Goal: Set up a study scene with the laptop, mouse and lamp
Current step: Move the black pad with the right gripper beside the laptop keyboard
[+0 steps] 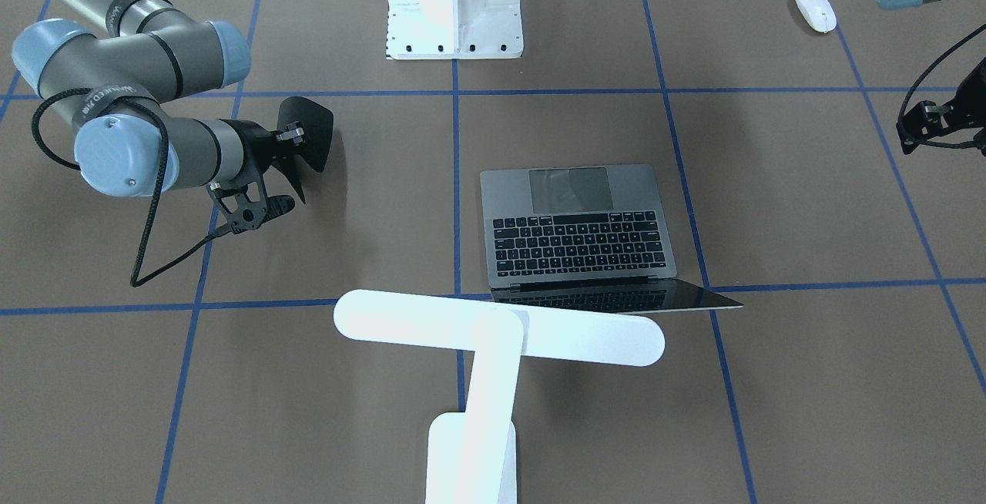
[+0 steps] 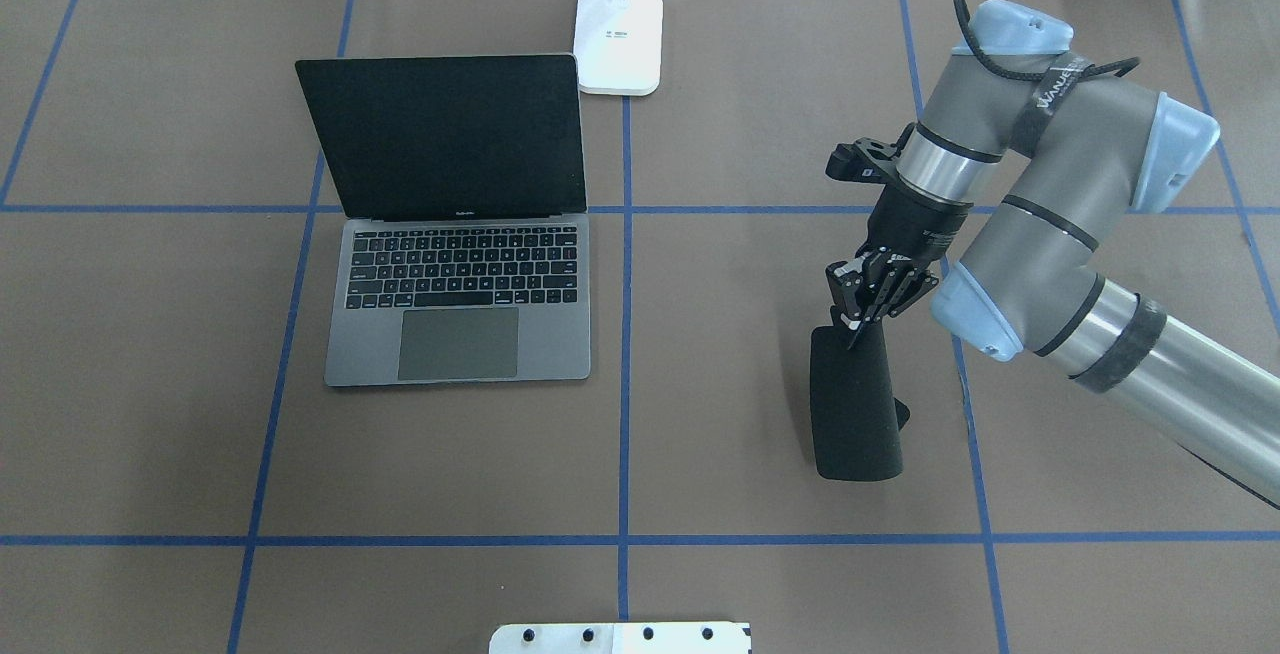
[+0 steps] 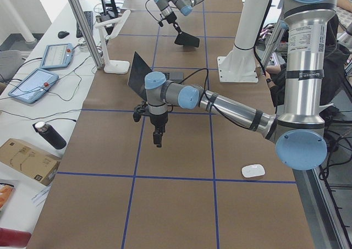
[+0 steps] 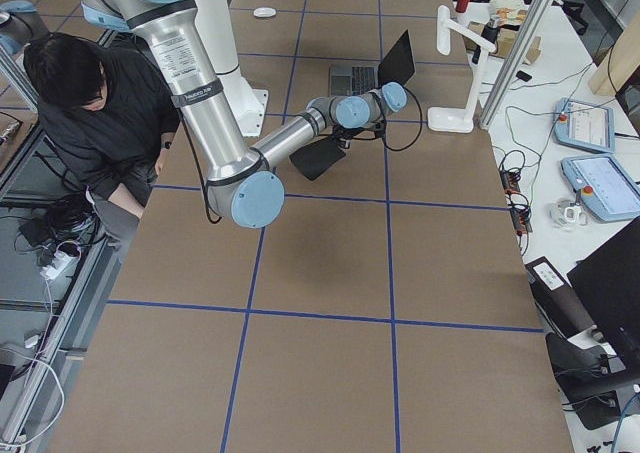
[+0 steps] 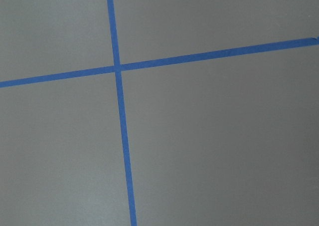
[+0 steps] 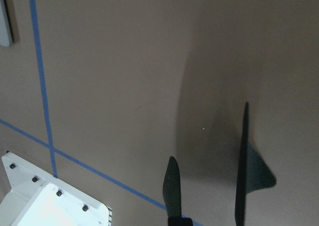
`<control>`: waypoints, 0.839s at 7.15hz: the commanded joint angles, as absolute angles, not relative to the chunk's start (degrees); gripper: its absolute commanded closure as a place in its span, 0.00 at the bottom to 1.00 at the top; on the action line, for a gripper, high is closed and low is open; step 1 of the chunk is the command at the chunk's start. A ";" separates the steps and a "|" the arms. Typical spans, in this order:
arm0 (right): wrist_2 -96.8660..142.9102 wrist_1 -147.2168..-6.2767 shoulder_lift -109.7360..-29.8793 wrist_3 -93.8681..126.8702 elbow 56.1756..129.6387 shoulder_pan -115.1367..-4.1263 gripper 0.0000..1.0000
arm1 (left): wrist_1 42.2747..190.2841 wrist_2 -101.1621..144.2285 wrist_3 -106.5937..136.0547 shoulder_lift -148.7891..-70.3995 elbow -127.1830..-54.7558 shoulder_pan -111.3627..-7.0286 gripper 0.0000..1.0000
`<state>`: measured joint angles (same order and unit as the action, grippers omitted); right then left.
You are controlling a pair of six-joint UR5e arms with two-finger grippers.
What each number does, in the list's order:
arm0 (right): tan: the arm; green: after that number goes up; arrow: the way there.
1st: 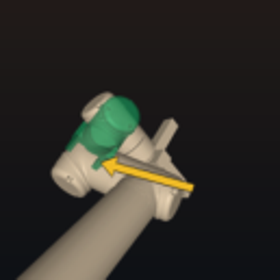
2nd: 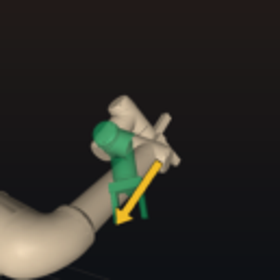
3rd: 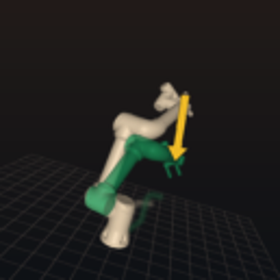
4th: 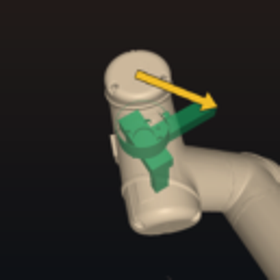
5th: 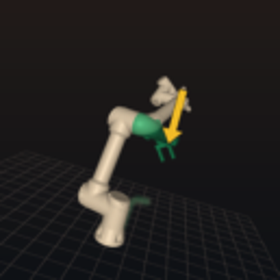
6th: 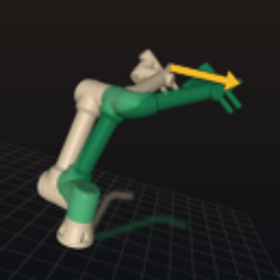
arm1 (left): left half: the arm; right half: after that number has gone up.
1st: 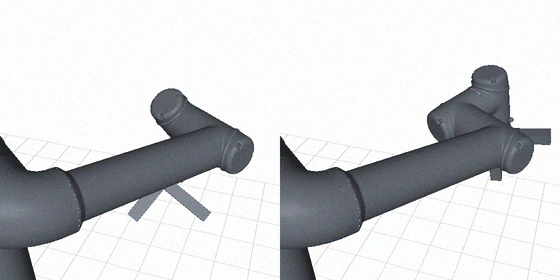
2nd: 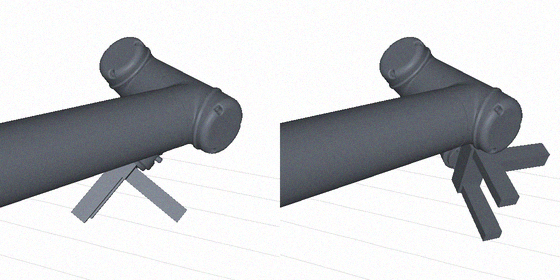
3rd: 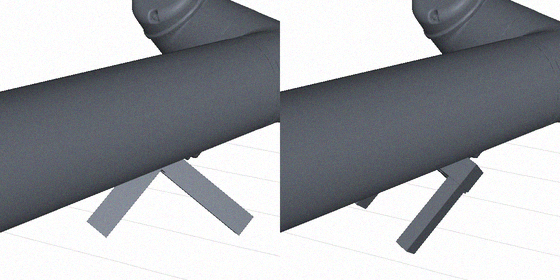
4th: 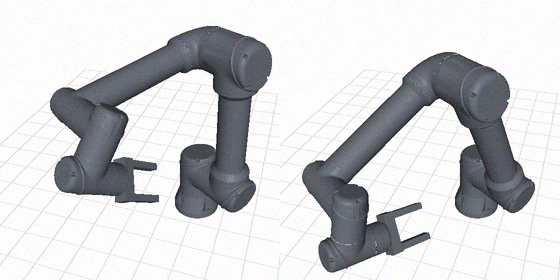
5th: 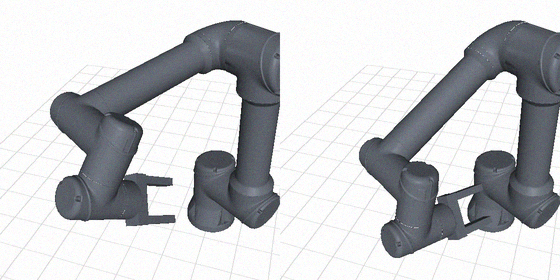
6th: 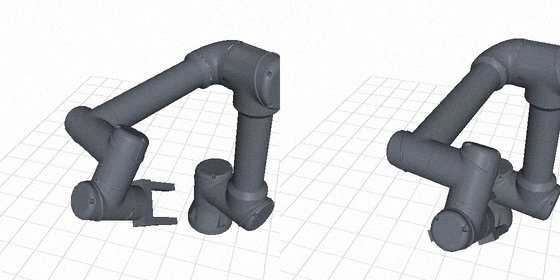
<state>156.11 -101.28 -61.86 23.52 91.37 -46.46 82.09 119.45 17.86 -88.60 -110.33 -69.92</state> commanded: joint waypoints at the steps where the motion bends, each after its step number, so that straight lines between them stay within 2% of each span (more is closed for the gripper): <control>1: 156.09 -95.19 -58.20 26.80 85.54 -46.05 1.00 | 83.05 119.44 18.10 -89.03 -108.99 -69.96 0.00; 4: 155.92 -94.92 -50.47 27.68 78.25 -46.05 1.00 | 84.55 119.44 18.37 -89.38 -106.88 -69.96 0.00; 6: 155.40 -89.86 -48.00 29.69 73.67 -46.06 1.00 | 84.55 119.44 18.37 -89.38 -106.44 -69.96 0.00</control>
